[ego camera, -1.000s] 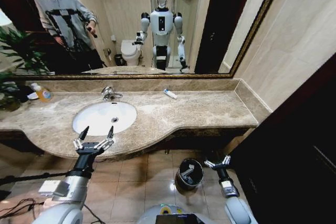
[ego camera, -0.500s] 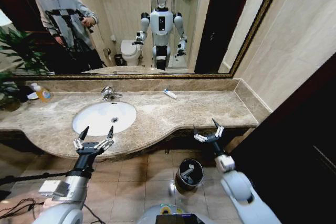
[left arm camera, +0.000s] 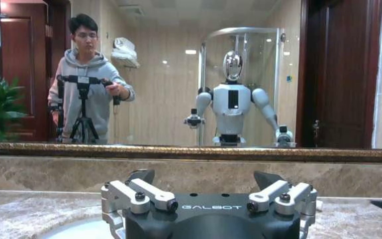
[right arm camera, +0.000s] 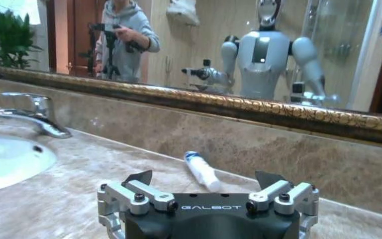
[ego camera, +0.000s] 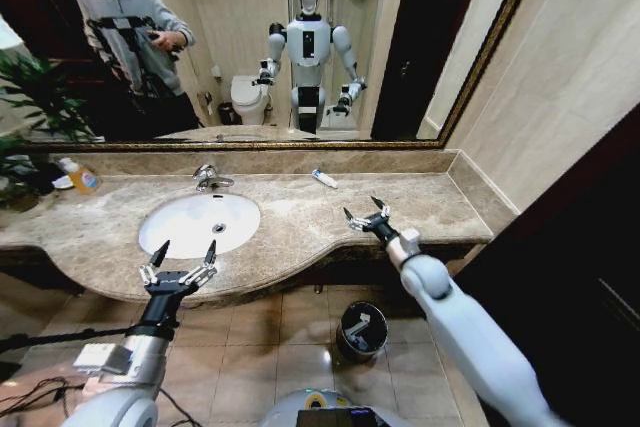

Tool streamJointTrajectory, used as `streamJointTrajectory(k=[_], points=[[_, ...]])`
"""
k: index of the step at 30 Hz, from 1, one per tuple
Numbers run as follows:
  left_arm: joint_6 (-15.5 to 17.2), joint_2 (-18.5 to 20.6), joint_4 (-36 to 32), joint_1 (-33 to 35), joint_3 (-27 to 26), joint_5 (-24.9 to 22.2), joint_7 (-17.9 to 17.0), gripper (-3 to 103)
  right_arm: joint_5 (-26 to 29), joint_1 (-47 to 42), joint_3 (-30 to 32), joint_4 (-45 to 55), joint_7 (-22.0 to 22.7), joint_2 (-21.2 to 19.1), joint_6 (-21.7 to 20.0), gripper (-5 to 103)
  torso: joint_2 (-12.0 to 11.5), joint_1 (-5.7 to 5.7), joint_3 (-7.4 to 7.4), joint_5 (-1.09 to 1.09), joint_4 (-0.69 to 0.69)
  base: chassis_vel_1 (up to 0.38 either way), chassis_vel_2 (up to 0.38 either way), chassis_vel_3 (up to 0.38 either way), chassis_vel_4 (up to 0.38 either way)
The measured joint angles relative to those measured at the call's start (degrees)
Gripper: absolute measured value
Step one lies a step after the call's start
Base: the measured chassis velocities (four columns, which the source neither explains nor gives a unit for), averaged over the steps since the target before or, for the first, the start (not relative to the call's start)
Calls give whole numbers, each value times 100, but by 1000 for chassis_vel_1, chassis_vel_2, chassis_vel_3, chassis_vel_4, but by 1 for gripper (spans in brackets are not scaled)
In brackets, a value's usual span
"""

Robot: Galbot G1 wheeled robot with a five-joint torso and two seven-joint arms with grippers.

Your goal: Pick up the trash from the sink and place it in the trash bin.

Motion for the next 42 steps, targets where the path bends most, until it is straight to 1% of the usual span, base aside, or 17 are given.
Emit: streamJointTrajectory(k=[1, 2, 5, 6, 8, 10, 11, 14, 15, 18, 23, 24, 25, 28, 33, 36, 42], points=[[0, 0, 0, 0, 0, 0, 0, 100, 83, 329, -138, -288, -23, 121, -84, 100, 0, 0, 0, 0, 1, 0, 0, 0, 0], [0, 0, 0, 0, 0, 0, 0, 100, 83, 329, -138, -288, -23, 121, -84, 100, 0, 0, 0, 0, 1, 0, 0, 0, 0], [0, 0, 0, 0, 0, 0, -1, 100, 18, 938, -339, -917, -74, 516, -181, 100, 0, 1, 0, 0, 2, 0, 0, 0, 0], [0, 0, 0, 0, 0, 0, -1, 100, 18, 938, -339, -917, -74, 516, -181, 100, 0, 1, 0, 0, 2, 0, 0, 0, 0], [0, 0, 0, 0, -1, 0, -1, 100, 9, 1213, -462, -1278, -149, 754, -311, 100, 0, 0, 0, -1, 2, 0, 0, 0, 0], [0, 0, 0, 0, 0, 0, 0, 100, -7, 1439, -589, -1632, -237, 942, -354, 100, 0, 0, -1, 0, 2, 0, 0, 0, 0], [0, 0, 0, 0, 0, 0, 0, 100, -7, 1439, -589, -1632, -237, 942, -354, 100, 0, 0, -1, 0, 2, 0, 0, 0, 0], [0, 0, 0, 0, 0, 0, -1, 100, -49, 1796, -719, -2198, -313, 1252, -356, 100, 0, -1, -1, 0, 1, 0, 0, 0, 0], [0, 0, 0, 0, 0, 0, -1, 100, -49, 1796, -719, -2198, -313, 1252, -356, 100, 0, -1, -1, 0, 1, 0, 0, 0, 0], [0, 0, 0, 0, 0, 0, 0, 100, -124, 2089, -781, -2603, -316, 1519, -344, 100, 0, 0, -1, 0, 4, 0, 0, 0, 0], [0, 0, 0, 0, 0, 0, 0, 100, -325, 2063, -677, -2640, -190, 1471, -396, 100, 0, 0, -1, 0, 3, 0, 0, 0, 0], [0, 0, 0, 0, 0, 0, -1, 100, -420, 2071, -629, -2721, -152, 1473, -396, 100, 1, -1, -1, -1, -2, 0, 0, 0, 0], [0, 0, 0, 0, 0, 0, -1, 100, -458, 2097, -622, -2802, -137, 1498, -396, 100, 1, -1, -1, 0, -3, 0, 0, 0, 0], [0, 0, 0, 0, 0, 0, 0, 100, -510, 2227, -658, -3086, -124, 1611, -361, 100, 1, -1, -1, 1, -2, 0, 0, 0, 0], [0, 0, 0, 0, 0, 0, -1, 100, -586, 2568, -688, -3690, -138, 1932, -217, 100, 1, -1, -1, 0, 3, 0, 0, 0, 0], [0, 0, 0, 0, 0, 0, 0, 100, -694, 2787, -689, -4077, -197, 2142, -123, 100, 1, -1, -1, 0, 2, 0, 0, 0, 0], [0, 0, 0, 0, 0, 0, 0, 100, -736, 2983, -720, -4541, -219, 2363, -18, 100, 1, -1, -1, -1, 2, 0, 0, 0, 0]])
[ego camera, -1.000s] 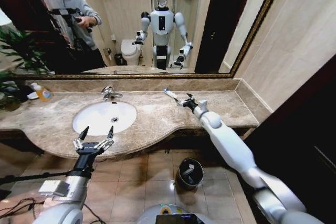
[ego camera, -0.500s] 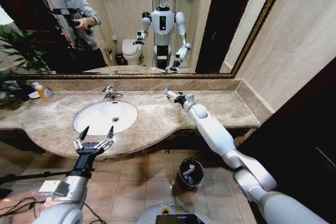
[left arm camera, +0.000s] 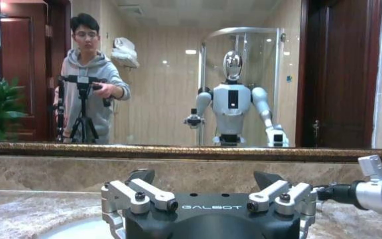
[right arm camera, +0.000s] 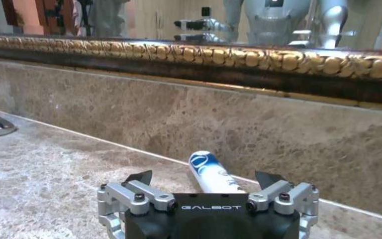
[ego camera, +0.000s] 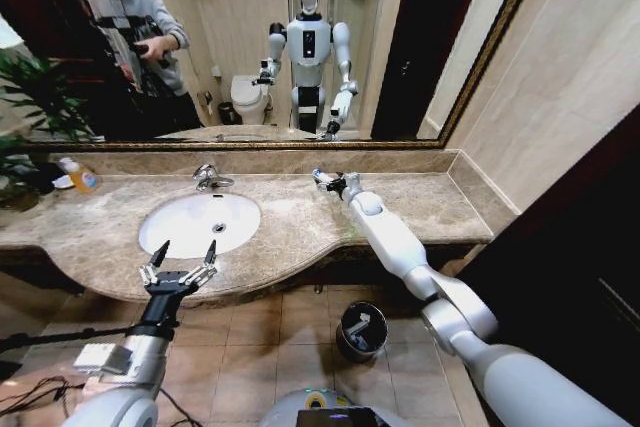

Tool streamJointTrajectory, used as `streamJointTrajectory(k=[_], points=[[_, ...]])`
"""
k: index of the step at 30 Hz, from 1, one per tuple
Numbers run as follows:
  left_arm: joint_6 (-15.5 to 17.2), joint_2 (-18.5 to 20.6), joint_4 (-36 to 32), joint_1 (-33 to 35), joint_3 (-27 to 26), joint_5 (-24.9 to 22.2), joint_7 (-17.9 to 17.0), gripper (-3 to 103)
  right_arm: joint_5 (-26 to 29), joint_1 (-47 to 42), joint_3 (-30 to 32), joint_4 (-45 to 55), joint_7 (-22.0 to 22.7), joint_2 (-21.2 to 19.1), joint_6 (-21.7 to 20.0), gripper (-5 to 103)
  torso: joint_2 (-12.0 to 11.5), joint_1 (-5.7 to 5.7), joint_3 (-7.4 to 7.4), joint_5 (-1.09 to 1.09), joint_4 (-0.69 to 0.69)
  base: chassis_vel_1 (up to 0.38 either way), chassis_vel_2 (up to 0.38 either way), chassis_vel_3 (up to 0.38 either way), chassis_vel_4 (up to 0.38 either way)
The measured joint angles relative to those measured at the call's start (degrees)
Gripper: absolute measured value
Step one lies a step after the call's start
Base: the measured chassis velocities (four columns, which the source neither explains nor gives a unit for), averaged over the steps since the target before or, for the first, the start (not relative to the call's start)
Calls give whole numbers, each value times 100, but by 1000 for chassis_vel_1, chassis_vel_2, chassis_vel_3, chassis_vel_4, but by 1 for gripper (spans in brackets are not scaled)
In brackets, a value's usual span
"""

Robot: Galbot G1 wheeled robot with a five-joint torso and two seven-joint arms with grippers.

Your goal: Pick up the trash from the sink and place it in the trash bin.

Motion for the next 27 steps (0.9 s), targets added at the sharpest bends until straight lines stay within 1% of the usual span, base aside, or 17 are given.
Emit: streamJointTrajectory(k=[5, 6, 8, 9, 12, 14, 17, 19, 22, 23, 26, 27], points=[[0, 0, 0, 0, 0, 0, 0, 100, -77, 106, -5, -327, -8, 112, 99, 100, 0, 0, 0, 1, 0, 0, 0, 0, 0], [0, 0, 0, 0, 0, 0, 0, 100, -83, 122, 0, -378, -8, 130, 100, 103, 0, 0, 0, 1, 0, 0, 0, 0, 0], [0, 0, 0, 0, 0, 0, 0, 100, -97, 132, 4, -415, -7, 138, 107, 101, 0, 0, 0, 1, 0, 0, 0, 0, 0], [0, 0, 0, 0, 0, 0, 0, 100, -121, 134, 9, -438, -5, 141, 112, 97, 0, 0, 0, 1, 0, 0, 0, 0, 0], [0, 0, 0, 0, 0, 0, 0, 100, -170, 141, 19, -498, -4, 125, 111, 83, 0, 0, 0, 1, 0, 0, 0, 0, 0], [0, 0, 0, 0, 0, 0, 0, 100, -183, 149, 20, -536, -5, 123, 108, 83, 0, 0, 0, 2, 0, 0, 0, 0, 0], [0, 0, 0, 0, 0, 0, 0, 100, -254, 181, 48, -677, 2, 143, 109, 66, 0, 0, 0, 2, -1, 0, 0, 0, 0], [0, 0, 0, 0, 0, 0, 0, 100, -267, 181, 60, -690, 3, 149, 109, 66, 0, 0, 0, 2, -1, 0, 0, 0, 0], [0, 0, 0, 0, 0, 0, 0, 100, -295, 178, 79, -687, 11, 165, 106, 49, 0, 0, 0, 2, 0, 0, 0, 0, 0], [0, 0, 0, 0, 0, 0, 0, 100, -295, 178, 79, -687, 11, 165, 106, 49, 0, 0, 0, 2, 0, 0, 0, 0, 0], [0, 0, 0, 0, 0, 0, 0, 100, -295, 138, 66, -586, 19, 147, 100, 33, 0, 0, 0, 2, 0, 0, 0, 0, 0], [0, 0, 0, 0, 0, 0, 0, 100, -295, 138, 66, -586, 19, 147, 100, 33, 0, 0, 0, 2, 0, 0, 0, 0, 0]])
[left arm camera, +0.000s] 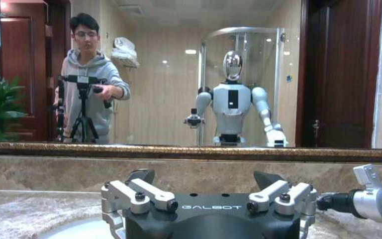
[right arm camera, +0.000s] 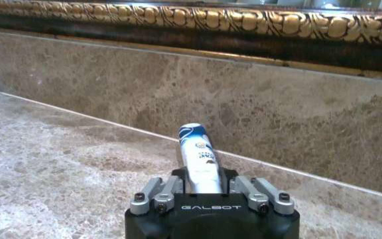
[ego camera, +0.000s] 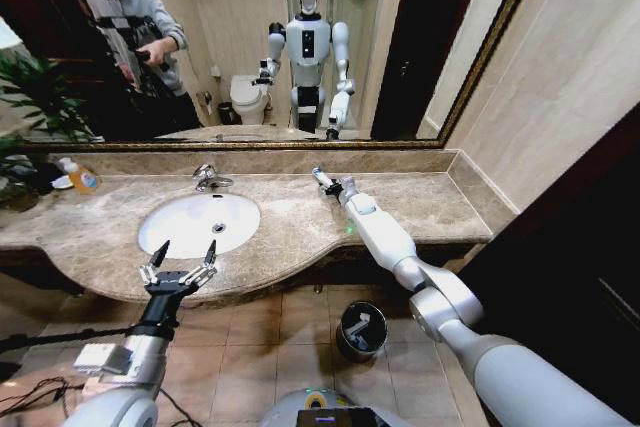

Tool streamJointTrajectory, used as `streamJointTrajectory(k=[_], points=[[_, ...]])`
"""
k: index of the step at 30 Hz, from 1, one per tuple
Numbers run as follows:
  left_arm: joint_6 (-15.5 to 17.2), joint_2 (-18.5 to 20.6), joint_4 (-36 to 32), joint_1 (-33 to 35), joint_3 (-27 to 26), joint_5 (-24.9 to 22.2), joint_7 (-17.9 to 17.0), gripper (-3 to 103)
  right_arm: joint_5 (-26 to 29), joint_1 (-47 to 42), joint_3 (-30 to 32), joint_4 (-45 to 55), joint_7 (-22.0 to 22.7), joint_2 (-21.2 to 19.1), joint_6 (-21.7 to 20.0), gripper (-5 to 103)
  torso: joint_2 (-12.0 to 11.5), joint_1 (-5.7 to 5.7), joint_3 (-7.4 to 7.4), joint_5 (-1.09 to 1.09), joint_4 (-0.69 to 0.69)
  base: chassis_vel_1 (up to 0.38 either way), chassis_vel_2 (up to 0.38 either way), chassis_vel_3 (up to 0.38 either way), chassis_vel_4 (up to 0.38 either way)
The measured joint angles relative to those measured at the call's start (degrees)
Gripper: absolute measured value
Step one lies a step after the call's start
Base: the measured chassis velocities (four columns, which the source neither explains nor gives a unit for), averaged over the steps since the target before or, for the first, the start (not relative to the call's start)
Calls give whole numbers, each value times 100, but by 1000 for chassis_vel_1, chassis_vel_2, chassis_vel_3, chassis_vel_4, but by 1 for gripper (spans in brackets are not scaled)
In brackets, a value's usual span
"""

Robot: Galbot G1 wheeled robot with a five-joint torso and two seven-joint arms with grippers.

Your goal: Pick up the trash from the sink and place it in the trash bin.

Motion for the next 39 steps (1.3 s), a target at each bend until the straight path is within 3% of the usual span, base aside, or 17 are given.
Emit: streamJointTrajectory(k=[4, 14, 17, 19, 22, 23, 26, 27, 29, 34, 39], points=[[0, 0, 0, 0, 0, 0, 0, 100, 0, -45, 12, 85, -4, -38, 5, 23, 0, 0, 0, 0, 0, 0, 0, 0, 0], [0, 0, 0, 0, 0, 0, 0, 100, 77, -294, 106, 683, 76, -254, -104, 22, 0, 0, 0, 0, 0, 0, 0, 0, 0], [0, 0, 0, 0, 0, 0, 0, 100, -13, -719, 197, 1412, 249, -518, 362, 22, 0, 0, 0, 0, 1, 0, 0, 0, 0], [0, 0, 0, 0, 0, 0, 0, 100, -23, -909, 244, 1763, 350, -632, 408, 22, 0, 0, 0, 3, 1, 0, 0, 0, 0], [0, -1, 0, 0, 0, 0, 0, 100, 136, -1571, 389, 3052, 596, -1107, 248, 22, 0, 0, -1, 0, 0, 0, 0, 0, 0], [0, -1, 0, 0, 0, 0, 0, 100, 136, -1571, 389, 3052, 596, -1107, 248, 22, 0, 0, -1, 0, 0, 0, 0, 0, 0], [0, 0, 0, 0, 1, 0, 4, 100, 371, -2445, 615, 4604, 847, -1724, 90, 22, 0, -1, -1, 1, -1, 0, 0, 0, 0], [0, 0, 0, 0, 1, 0, 4, 100, 371, -2445, 615, 4604, 847, -1724, 90, 22, 0, -1, -1, 1, -1, 0, 0, 0, 0], [0, -1, 0, 0, 0, 0, 0, 100, 446, -3269, 833, 5593, 943, -2059, 134, 22, 0, -1, -1, 1, -1, 0, 0, 0, 0], [0, 0, 0, 0, 0, 0, 0, 100, 468, -4562, 1191, 6832, 1156, -2291, 144, 22, 0, -1, -2, 2, 0, 0, 0, 0, 0], [0, 0, 0, 0, 0, 0, 0, 100, 189, -6007, 1920, 7658, 1228, -2159, 282, 22, 1, -2, -2, 1, -1, 0, 0, 0, 0]])
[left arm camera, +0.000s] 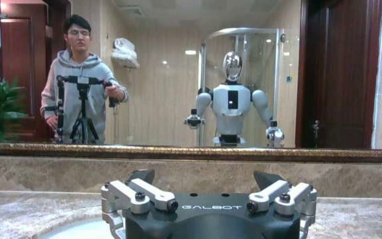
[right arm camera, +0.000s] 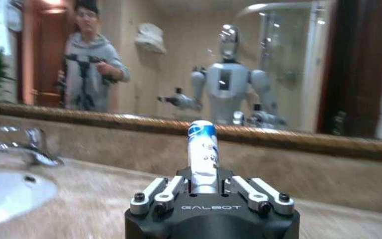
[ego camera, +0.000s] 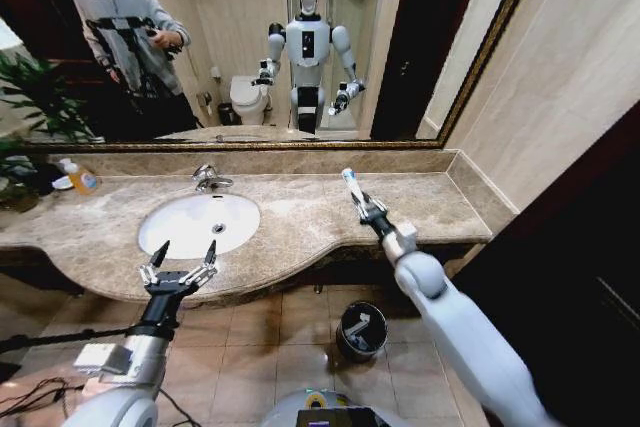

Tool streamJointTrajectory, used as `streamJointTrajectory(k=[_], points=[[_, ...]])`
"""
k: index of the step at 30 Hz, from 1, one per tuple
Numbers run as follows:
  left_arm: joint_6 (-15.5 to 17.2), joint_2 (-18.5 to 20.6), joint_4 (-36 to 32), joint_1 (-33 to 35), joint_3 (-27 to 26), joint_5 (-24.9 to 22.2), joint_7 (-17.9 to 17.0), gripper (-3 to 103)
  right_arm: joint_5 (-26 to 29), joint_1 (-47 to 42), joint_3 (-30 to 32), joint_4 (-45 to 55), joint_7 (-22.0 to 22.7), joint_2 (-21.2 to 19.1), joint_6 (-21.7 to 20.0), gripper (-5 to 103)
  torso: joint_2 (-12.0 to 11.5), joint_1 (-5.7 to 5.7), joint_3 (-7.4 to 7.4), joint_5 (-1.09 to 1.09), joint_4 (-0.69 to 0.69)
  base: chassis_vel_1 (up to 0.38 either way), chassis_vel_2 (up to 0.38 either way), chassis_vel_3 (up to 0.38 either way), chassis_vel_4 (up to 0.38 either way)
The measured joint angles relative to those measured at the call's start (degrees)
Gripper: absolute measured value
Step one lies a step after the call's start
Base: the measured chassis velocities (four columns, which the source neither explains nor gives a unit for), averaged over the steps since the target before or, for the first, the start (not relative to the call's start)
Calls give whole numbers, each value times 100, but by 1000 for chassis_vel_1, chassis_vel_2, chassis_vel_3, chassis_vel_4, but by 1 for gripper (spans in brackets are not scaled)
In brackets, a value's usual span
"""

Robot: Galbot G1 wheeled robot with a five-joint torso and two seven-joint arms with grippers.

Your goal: Pick up the trash from the sink and place it in the trash bin.

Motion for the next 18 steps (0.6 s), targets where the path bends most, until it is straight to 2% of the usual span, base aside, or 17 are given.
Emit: streamJointTrajectory(k=[1, 7, 10, 11, 14, 15, 18], points=[[0, 0, 0, 0, 0, 0, 0, 100, -148, -360, 180, 87, -13, 98, 112, 22, 0, 0, 0, 1, 0, 0, 0, 0, 0], [0, 0, 0, 0, 0, 0, 0, 100, -635, -1277, 575, 254, -51, 566, 550, 22, 0, 0, 0, 0, -2, 0, 0, 0, 0], [0, 0, 0, 0, 0, 0, 0, 100, -899, -1433, 446, 177, -64, 874, 766, 22, 0, 0, 1, 1, 3, 0, 0, 0, 0], [0, 0, 0, 0, 0, 0, 0, 100, -899, -1433, 446, 177, -64, 874, 766, 22, 0, 0, 1, 1, 3, 0, 0, 0, 0], [0, 0, 0, 0, 0, 0, 0, 100, -1293, -1797, 443, 54, -31, 1320, 1172, 22, 0, 2, 1, -1, 1, 0, 0, 0, 0], [0, 0, 0, 0, 0, 0, 0, 100, -1293, -1797, 443, 54, -31, 1320, 1172, 22, 0, 2, 1, -1, 1, 0, 0, 0, 0], [0, 0, 0, 0, 0, 0, 0, 100, -1473, -2181, 476, -114, 53, 1687, 1489, 22, 0, 2, 1, -1, 1, 0, 0, 0, 0]])
